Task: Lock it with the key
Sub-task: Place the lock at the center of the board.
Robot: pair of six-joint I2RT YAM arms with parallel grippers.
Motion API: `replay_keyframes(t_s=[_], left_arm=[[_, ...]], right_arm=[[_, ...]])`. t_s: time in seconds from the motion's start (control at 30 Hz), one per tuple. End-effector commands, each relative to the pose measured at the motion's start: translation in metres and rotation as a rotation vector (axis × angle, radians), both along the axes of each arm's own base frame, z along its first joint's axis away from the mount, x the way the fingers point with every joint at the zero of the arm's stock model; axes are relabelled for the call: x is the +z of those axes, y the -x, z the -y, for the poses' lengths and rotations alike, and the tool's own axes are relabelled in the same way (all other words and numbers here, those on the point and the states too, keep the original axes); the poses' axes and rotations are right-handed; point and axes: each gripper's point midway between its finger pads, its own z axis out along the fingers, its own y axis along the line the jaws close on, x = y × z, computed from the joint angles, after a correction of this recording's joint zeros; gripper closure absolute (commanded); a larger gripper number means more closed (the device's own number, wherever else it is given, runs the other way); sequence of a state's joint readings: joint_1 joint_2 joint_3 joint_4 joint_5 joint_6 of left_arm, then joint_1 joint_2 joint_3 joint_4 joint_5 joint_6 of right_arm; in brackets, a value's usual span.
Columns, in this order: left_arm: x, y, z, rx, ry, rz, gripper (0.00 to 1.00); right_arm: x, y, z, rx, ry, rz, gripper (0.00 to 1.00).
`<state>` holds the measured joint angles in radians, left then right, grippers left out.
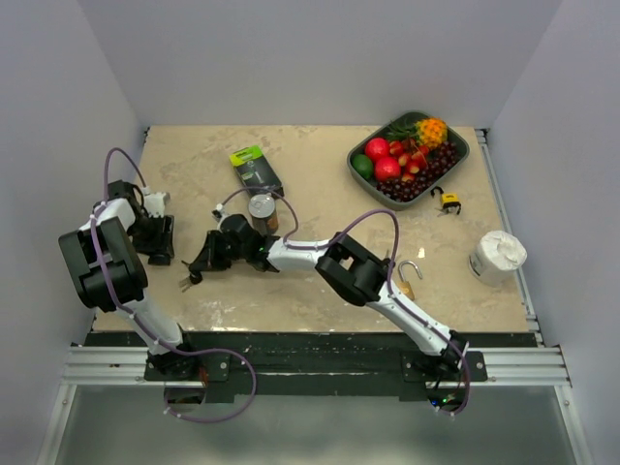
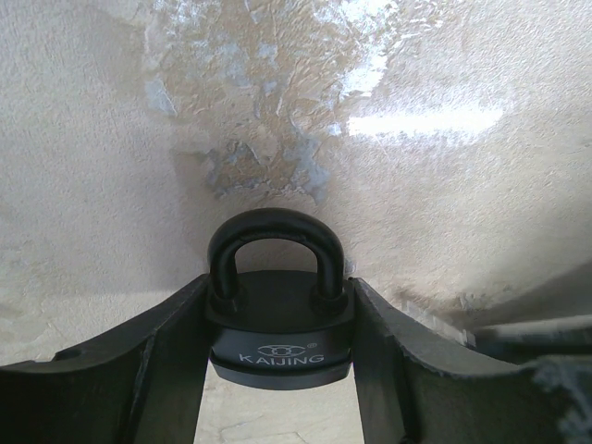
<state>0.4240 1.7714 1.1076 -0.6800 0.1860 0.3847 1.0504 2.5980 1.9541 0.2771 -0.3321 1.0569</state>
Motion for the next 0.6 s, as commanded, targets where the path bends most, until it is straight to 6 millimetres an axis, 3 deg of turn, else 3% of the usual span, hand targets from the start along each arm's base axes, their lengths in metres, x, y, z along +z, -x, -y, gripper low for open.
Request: replay_keyframes(t_s=[0.0, 0.17, 0.5, 0.57], left_arm=[[-0.006, 0.0, 0.018, -0.015, 0.081, -0.003, 1.0], [-0.008, 0.003, 0.019, -0.024, 0.08, -0.015, 1.0], [-0.011, 0.006, 0.023, -0.04, 0.082, -0.025, 1.0], [-0.012, 0.007, 0.023, -0.037, 0.079, -0.025, 0.99]], right_arm=[[0.021, -0.024, -0.004, -0.072, -0.034, -0.019, 1.0], [0.027, -0.046, -0.007, -0.119, -0.051, 0.018, 1.0], [0.029, -0.051, -0.01, -0.122, -0.048, 0.044, 1.0], [0.028, -0.053, -0.009, -0.129, -0.042, 0.044, 0.96]])
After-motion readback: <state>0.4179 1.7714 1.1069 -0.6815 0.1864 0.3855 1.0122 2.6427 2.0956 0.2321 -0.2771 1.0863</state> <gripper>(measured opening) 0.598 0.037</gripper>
